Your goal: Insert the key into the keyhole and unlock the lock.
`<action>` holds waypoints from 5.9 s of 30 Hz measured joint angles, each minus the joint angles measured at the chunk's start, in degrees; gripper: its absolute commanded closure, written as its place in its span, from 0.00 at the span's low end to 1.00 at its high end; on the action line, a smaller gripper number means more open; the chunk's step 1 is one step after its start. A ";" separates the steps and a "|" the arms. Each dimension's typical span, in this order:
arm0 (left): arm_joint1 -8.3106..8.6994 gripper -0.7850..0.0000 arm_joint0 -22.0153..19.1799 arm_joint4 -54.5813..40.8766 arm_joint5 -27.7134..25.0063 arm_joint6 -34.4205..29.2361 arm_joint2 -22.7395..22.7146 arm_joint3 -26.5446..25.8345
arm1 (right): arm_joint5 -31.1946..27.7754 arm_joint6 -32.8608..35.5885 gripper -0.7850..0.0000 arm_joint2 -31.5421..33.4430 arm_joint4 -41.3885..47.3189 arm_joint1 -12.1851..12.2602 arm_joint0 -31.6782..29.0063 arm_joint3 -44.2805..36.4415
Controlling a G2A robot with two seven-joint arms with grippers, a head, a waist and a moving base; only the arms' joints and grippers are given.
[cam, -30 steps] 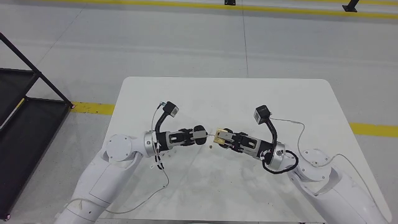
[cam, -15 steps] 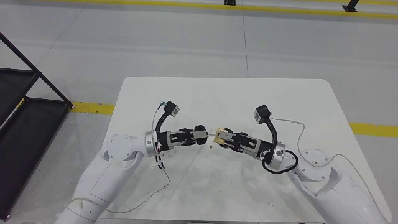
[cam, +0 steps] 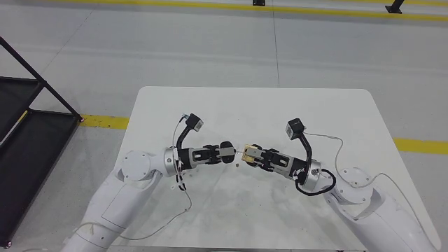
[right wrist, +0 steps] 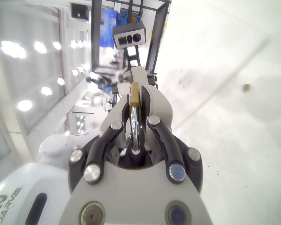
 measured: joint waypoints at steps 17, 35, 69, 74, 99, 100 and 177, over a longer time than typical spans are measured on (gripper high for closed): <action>1.35 1.00 1.83 2.45 -0.68 -3.94 -5.76 -1.63 | 0.00 0.00 1.00 0.00 0.00 0.00 0.00 0.00; 0.41 1.00 -1.14 69.48 -38.23 35.68 -10.36 -2.54 | 0.00 0.00 1.00 0.00 0.00 0.00 0.00 0.00; 4.32 1.00 -6.52 152.47 -16.43 101.02 -0.45 2.98 | 0.00 0.00 1.00 0.00 0.00 0.00 0.00 0.00; 5.38 1.00 -7.46 165.69 -3.53 107.53 0.41 4.26 | 0.00 0.00 1.00 0.00 0.00 0.00 0.00 0.00; 6.66 1.00 -10.03 181.23 19.65 115.11 1.05 7.21 | 0.00 0.00 1.00 0.00 0.00 0.00 0.00 0.00; 6.75 1.00 -10.32 182.32 20.03 114.83 1.14 7.19 | 0.00 0.00 1.00 0.00 0.00 0.00 0.00 0.00; 6.86 1.00 -20.24 170.42 38.87 135.88 11.24 13.90 | -2.45 4.16 1.00 -2.28 -2.44 -5.87 2.89 6.62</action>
